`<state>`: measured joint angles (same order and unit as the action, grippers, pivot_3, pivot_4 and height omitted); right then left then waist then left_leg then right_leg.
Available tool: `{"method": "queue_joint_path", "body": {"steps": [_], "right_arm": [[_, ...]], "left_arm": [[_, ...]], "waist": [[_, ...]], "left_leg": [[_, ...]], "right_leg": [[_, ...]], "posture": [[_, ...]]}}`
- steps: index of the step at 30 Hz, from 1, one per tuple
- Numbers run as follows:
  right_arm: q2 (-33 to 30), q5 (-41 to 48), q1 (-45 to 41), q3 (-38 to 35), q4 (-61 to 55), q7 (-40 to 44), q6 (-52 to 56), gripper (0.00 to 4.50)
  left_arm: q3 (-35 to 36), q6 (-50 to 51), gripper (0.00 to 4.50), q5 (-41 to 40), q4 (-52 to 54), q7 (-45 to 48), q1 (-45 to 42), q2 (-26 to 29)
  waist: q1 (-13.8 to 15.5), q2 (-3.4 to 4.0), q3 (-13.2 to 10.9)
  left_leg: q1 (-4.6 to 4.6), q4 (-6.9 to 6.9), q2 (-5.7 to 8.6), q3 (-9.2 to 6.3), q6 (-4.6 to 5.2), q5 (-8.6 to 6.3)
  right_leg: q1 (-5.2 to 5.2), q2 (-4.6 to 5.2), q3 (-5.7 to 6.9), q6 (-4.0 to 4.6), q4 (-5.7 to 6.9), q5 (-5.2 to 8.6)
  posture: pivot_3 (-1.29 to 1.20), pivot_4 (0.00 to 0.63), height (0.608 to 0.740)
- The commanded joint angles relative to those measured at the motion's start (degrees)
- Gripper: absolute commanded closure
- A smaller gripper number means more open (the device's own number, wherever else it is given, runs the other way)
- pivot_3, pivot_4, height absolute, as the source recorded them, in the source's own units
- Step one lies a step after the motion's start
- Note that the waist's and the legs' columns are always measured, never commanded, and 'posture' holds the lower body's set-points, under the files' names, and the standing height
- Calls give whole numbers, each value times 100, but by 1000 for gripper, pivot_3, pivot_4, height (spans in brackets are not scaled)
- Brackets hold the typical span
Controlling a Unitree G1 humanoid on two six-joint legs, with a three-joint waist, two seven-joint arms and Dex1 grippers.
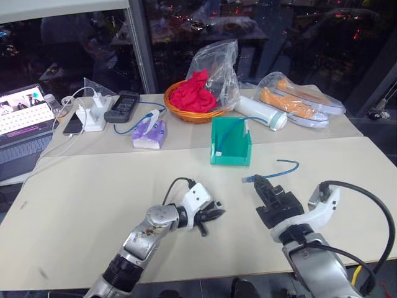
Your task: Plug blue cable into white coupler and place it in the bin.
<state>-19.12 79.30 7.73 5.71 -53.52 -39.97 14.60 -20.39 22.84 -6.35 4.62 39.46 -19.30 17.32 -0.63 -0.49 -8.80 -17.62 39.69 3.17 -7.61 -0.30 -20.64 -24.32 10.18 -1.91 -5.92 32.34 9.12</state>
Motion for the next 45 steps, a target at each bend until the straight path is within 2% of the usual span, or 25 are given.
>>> {"method": "queue_joint_path", "body": {"steps": [1,6,13,24,45], "right_arm": [[-229,-50,-211,112,211,119,435,4500],[-436,-26,-474,389,803,391,1078,4500],[-133,-287,-581,443,1470,669,1416,4500],[257,-402,-301,368,1414,525,1657,4500],[291,-587,-75,237,1242,477,1916,4500]], "left_arm": [[-13,-405,3857,132,-170,81,-253,-24],[-361,-249,3857,195,-99,497,-450,41],[-653,114,3857,342,34,857,-588,297],[-616,345,3857,295,-40,1064,-724,334],[-519,554,3857,69,-179,1393,-857,285]], "waist": [[-2,0,0],[-3,0,0],[-7,0,0],[-12,0,0],[-8,1,1]], "left_leg": [[-1,1,1,2,-1,1],[-10,2,1,4,-7,4],[-22,0,1,5,-9,5],[-21,0,1,4,-10,4],[-19,1,2,4,-10,4]], "right_leg": [[1,0,0,0,-1,0],[2,1,0,-3,-17,-2],[-1,1,3,-10,-16,-7],[-2,1,3,-12,-15,-8],[2,1,3,-13,-15,-8]], "posture": [[0,150,740],[0,150,740],[0,150,740],[0,150,740],[0,150,740]]}}
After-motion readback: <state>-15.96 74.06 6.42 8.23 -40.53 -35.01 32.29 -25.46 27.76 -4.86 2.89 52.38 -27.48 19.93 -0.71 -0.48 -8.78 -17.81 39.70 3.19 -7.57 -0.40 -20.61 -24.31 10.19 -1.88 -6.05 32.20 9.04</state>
